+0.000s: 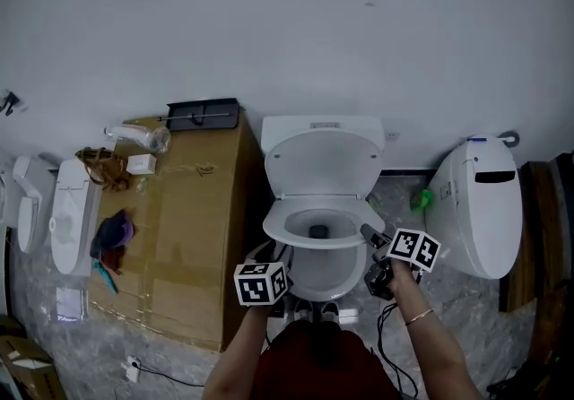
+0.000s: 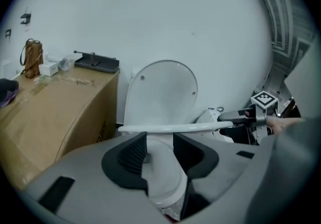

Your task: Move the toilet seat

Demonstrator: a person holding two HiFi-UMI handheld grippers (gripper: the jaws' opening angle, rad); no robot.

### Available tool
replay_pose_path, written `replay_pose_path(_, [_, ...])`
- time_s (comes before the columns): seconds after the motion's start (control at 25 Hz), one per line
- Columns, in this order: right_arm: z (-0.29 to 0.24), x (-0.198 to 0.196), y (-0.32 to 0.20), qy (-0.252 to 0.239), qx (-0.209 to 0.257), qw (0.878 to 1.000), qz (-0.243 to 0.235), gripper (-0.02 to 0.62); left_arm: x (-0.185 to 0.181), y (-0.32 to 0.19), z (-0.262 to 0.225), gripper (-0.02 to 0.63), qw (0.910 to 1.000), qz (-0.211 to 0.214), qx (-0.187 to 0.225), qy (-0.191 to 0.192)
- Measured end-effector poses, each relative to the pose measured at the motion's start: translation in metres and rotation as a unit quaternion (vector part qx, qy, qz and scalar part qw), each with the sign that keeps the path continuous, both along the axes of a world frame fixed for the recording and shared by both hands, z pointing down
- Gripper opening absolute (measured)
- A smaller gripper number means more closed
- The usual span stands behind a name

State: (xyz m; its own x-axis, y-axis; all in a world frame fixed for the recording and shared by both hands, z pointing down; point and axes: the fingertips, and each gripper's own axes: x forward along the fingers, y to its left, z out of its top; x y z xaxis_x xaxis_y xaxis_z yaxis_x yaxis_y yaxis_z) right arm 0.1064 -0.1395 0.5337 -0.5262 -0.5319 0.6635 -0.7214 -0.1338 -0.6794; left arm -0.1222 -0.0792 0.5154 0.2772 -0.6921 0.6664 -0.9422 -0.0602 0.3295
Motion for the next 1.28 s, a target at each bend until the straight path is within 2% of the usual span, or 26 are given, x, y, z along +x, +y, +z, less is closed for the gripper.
replay_pose_path(0.12, [-0.005,0.000,-0.009,-0.016,0.005,1.000,0.013,0.305,-0.003,-0.011,-0.006,0.178,0.9996,0.007,0.018,-0.019])
replay_pose_path(0.32, [-0.021,0.002,-0.025,-0.067,0.033,0.996,0.039,0.305,-0.007,-0.033,-0.016,0.157,0.9992,0.003,0.029,-0.027])
replay_pose_path(0.44, [-0.034,0.005,-0.034,-0.092,0.065,0.993,0.042,0.305,-0.009,-0.047,-0.024,0.153,0.9989,-0.002,0.037,-0.027])
replay_pose_path(0.6, [-0.052,0.008,-0.045,-0.093,0.125,0.988,0.023,0.302,-0.013,-0.069,-0.032,0.153,0.9985,-0.011,0.051,-0.020])
replay_pose_path(0.72, [-0.061,0.005,-0.049,-0.068,0.152,0.986,-0.005,0.298,-0.014,-0.085,-0.038,0.152,0.9980,-0.013,0.057,-0.020])
replay_pose_path(0.76, [-0.065,0.004,-0.051,-0.050,0.165,0.985,-0.013,0.279,-0.014,-0.090,-0.040,0.152,0.9979,-0.013,0.060,-0.021])
replay_pose_path(0.84, [-0.072,0.001,-0.056,-0.009,0.193,0.981,-0.032,0.173,-0.014,-0.100,-0.043,0.152,0.9976,-0.013,0.063,-0.024])
replay_pose_path(0.88, [-0.074,-0.002,-0.059,0.010,0.204,0.978,-0.044,0.149,-0.015,-0.103,-0.044,0.152,0.9975,-0.013,0.065,-0.026])
replay_pose_path(1.04, [-0.075,-0.018,-0.074,0.056,0.222,0.970,-0.076,0.121,-0.017,-0.117,-0.047,0.150,0.9968,-0.016,0.073,-0.029])
replay_pose_path(1.28, [-0.074,-0.034,-0.103,0.117,0.246,0.958,-0.092,0.089,-0.020,-0.138,-0.052,0.140,0.9954,-0.011,0.086,-0.041])
